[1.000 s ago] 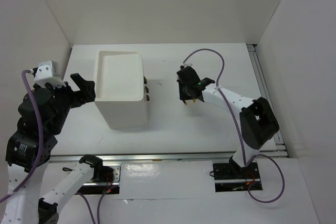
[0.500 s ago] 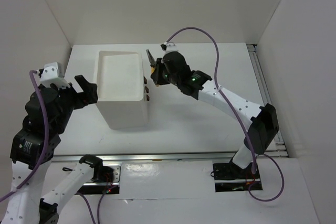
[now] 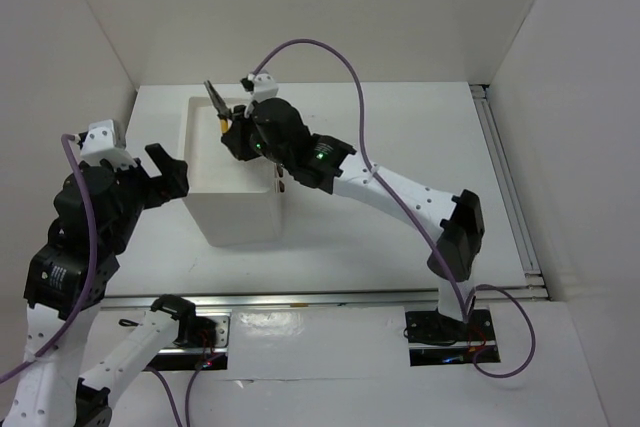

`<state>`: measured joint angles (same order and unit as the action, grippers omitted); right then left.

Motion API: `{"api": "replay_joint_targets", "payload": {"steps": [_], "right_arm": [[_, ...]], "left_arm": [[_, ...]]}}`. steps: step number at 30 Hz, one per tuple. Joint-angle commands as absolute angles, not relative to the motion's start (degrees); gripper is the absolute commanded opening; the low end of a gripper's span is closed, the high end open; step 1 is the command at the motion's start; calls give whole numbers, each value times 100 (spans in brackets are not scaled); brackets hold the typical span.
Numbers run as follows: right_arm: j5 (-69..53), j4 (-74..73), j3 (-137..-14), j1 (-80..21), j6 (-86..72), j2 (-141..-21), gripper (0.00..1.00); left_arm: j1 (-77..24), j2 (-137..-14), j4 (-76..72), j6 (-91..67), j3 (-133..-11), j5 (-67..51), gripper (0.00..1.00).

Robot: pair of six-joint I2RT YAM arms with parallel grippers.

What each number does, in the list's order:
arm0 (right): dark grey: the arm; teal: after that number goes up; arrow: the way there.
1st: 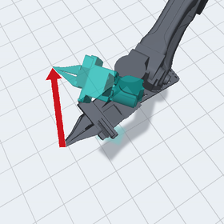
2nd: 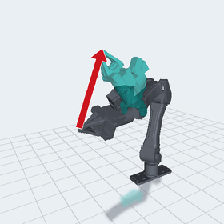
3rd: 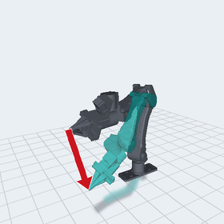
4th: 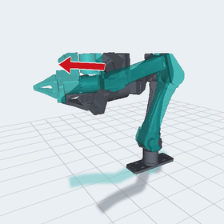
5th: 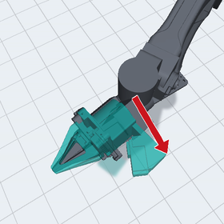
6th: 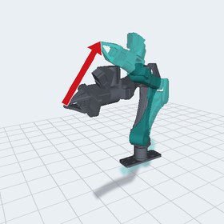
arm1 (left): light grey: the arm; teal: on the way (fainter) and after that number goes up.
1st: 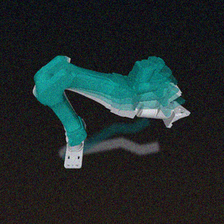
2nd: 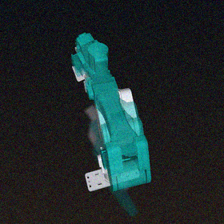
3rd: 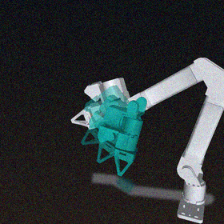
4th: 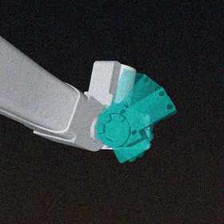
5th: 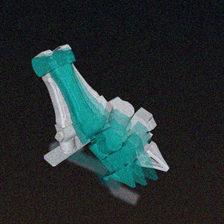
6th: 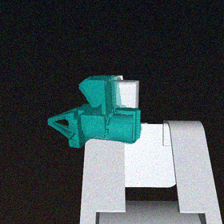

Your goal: Sort the tools into containers

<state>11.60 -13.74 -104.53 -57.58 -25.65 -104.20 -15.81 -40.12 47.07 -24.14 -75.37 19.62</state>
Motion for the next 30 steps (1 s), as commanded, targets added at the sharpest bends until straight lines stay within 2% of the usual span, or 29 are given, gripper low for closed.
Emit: {"api": "replay_joint_targets", "payload": {"steps": [1, 6, 9, 10, 11, 14, 15, 20, 25, 30], "right_arm": [[1169, -1212, -11117, -5897, -2417, -10801, 0], [1064, -1213, -11311, -5950, -2355, -11170, 0], [1116, -1274, -11373, -6002, -2303, -11171, 28], [1116, -1274, -11373, -6003, -2303, -11171, 44], [1195, -1274, -11425, -6003, -2242, -11171, 69], [1335, -1335, -11505, -6117, -2040, -11101, 87], [1397, -1388, -11592, -6117, -2039, -11031, 100], [2142, -1835, -11594, -6117, -1539, -10303, 100], [4066, -2617, -10145, -6117, -1511, -8642, 100], [5718, -4585, -9143, -6117, -2606, -7098, 100]], "left_arm": [[-1591, -3912, 4474, -2408, -7479, 1969, 100], [-1591, -3911, 4474, -2355, -7479, 1969, 100], [-1591, -3858, 4474, -2355, -7479, 1969, 100], [-1591, -3858, 4474, -2355, -7479, 1969, 100], [-1591, -3858, 4474, -2355, -7479, 1969, 100], [-1591, -3858, 4474, -2355, -7479, 2030, 100], [-1591, -3911, 4474, -2408, -7479, 2030, 100], [-1591, -3911, 4474, -2461, -7584, 1925, 100], [-1591, -3858, 4526, -2461, -7638, 1872, 100], [-1591, -3858, 4579, -2584, -7585, 1697, 100]]}}
